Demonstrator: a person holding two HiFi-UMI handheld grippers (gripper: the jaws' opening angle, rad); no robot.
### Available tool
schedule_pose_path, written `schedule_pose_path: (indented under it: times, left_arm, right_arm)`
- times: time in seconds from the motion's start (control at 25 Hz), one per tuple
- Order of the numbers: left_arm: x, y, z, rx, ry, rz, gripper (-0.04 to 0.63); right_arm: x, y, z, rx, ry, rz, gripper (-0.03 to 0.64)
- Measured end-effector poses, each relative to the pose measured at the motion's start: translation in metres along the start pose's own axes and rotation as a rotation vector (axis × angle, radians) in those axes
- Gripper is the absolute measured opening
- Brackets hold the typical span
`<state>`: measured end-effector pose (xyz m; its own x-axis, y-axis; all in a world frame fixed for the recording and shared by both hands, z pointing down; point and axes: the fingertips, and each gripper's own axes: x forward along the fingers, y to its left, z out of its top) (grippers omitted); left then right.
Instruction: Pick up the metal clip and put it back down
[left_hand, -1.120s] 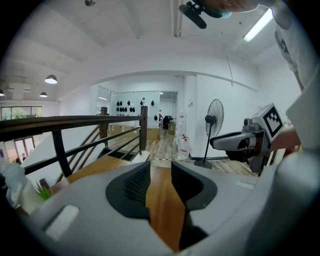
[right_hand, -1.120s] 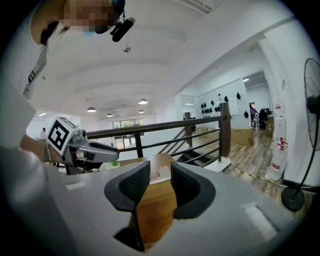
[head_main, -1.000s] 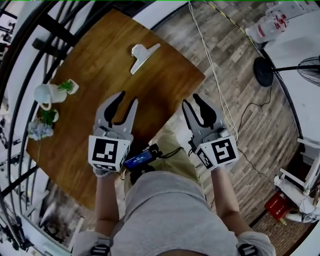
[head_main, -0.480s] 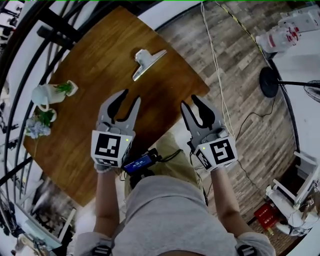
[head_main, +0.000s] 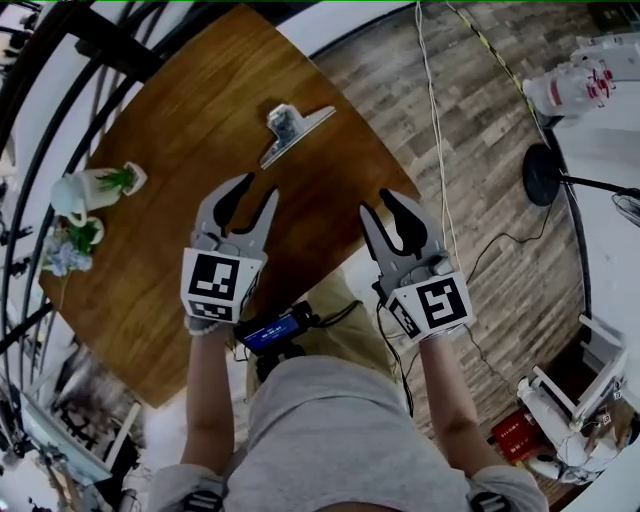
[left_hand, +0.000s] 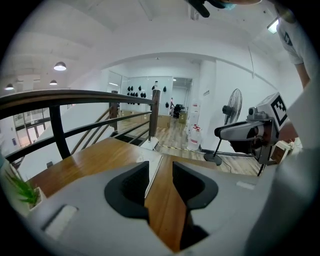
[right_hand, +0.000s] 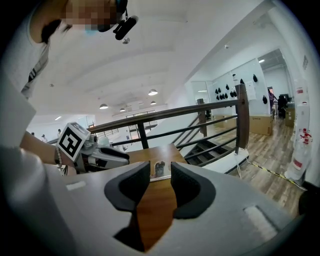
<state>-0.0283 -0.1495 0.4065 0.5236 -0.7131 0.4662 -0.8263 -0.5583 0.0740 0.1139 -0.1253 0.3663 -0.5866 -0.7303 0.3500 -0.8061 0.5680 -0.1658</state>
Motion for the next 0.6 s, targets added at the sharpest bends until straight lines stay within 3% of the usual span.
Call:
schedule_pose_path:
  times: [0.6]
  left_arm:
    - [0.052, 0.021, -0.041, -0.061, 0.112, 0.003, 0.155]
  right_arm:
    - [0.033, -0.022, -0.017, 0.003, 0.047, 0.039, 0.126]
